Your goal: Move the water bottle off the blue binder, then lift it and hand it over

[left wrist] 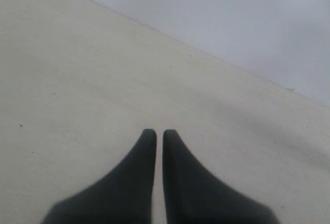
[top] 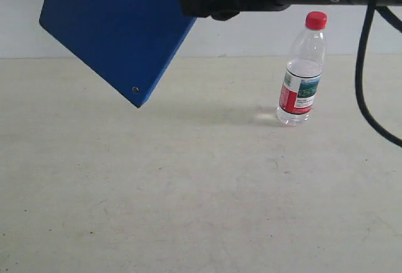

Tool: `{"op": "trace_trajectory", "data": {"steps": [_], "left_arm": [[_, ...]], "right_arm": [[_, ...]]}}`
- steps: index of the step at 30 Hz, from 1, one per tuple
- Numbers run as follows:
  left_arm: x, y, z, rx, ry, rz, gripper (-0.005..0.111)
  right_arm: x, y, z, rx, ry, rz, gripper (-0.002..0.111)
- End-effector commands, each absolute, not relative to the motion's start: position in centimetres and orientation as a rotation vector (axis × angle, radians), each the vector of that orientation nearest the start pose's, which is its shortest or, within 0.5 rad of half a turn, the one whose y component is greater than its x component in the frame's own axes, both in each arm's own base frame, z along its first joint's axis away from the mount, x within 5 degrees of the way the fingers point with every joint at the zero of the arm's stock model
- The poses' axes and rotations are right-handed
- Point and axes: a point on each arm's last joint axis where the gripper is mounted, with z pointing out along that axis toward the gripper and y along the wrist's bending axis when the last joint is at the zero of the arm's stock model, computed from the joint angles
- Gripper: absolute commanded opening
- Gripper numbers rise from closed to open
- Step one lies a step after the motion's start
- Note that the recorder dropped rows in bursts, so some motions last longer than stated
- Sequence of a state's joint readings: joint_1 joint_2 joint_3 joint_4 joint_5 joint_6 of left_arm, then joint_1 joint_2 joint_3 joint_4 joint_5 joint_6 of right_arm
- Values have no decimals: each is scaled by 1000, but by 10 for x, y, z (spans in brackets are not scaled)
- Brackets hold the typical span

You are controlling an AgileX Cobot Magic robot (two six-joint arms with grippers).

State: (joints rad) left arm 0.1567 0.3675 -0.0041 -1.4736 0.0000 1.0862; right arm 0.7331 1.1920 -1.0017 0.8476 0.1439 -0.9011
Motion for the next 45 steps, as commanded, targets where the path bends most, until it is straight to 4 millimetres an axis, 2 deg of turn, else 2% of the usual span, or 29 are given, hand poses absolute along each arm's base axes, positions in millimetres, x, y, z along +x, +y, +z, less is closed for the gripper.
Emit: {"op": "trace_trajectory", "data": {"steps": [1, 4, 6, 7, 9, 12, 14, 17, 19, 20, 22, 25, 26, 29, 30, 32, 33, 36, 39, 42, 44, 45], "left_arm": [[84, 11, 187, -445, 1801, -158, 5], [84, 11, 187, -445, 1801, -158, 5], [84, 11, 187, -445, 1801, -158, 5], [84, 11, 187, -445, 1801, -158, 5], [84, 11, 187, -445, 1801, -158, 5], [84, 11, 187, -445, 1801, -158, 5], [84, 11, 187, -445, 1801, -158, 5], [84, 11, 187, -445, 1801, -158, 5], [84, 11, 187, -445, 1801, -158, 5], [84, 11, 187, -444, 1801, -159, 5], [84, 11, 187, -444, 1801, -159, 5], [84, 11, 187, -444, 1801, -159, 5], [84, 11, 187, -444, 1801, -159, 5], [84, 11, 187, -444, 1801, -159, 5], [84, 11, 187, -438, 1803, -155, 5], [84, 11, 187, -427, 1805, -146, 5], [84, 11, 187, -429, 1805, -145, 5], [84, 11, 187, -438, 1803, -151, 5], [84, 11, 187, -438, 1803, -151, 5], [84, 10, 187, -434, 1805, -157, 5], [84, 10, 187, -434, 1805, -158, 5], [84, 10, 187, -434, 1805, -158, 5]], "right_arm": [[187, 174, 408, -674, 1522, 568, 55], [168, 152, 444, -582, 1384, 565, 50], [148, 132, 465, -536, 1294, 573, 41], [126, 116, 477, -533, 1233, 597, 24], [102, 104, 483, -600, 1203, 646, 0], [71, 99, 477, -777, 1239, 765, 0], [53, 99, 466, -916, 1334, 892, 0], [29, 101, 444, -1162, 1553, 1067, 0], [20, 100, 429, -1292, 1667, 1119, 0], [16, 100, 414, -1395, 1747, 1136, 0], [23, 101, 399, -1405, 1783, 1068, 0], [52, 108, 390, -1152, 1735, 929, 0], [67, 110, 391, -996, 1663, 861, 0], [91, 104, 401, -677, 1507, 763, 0], [98, 97, 410, -525, 1423, 737, 0], [98, 81, 427, -331, 1281, 712, 0], [95, 75, 432, -297, 1240, 706, 0], [76, 58, 438, -296, 1157, 685, 0], [64, 51, 428, -321, 1164, 711, 0], [45, 56, 400, -497, 1312, 838, 0], [29, 66, 375, -741, 1500, 936, 0], [26, 68, 371, -792, 1532, 945, 0]]}}
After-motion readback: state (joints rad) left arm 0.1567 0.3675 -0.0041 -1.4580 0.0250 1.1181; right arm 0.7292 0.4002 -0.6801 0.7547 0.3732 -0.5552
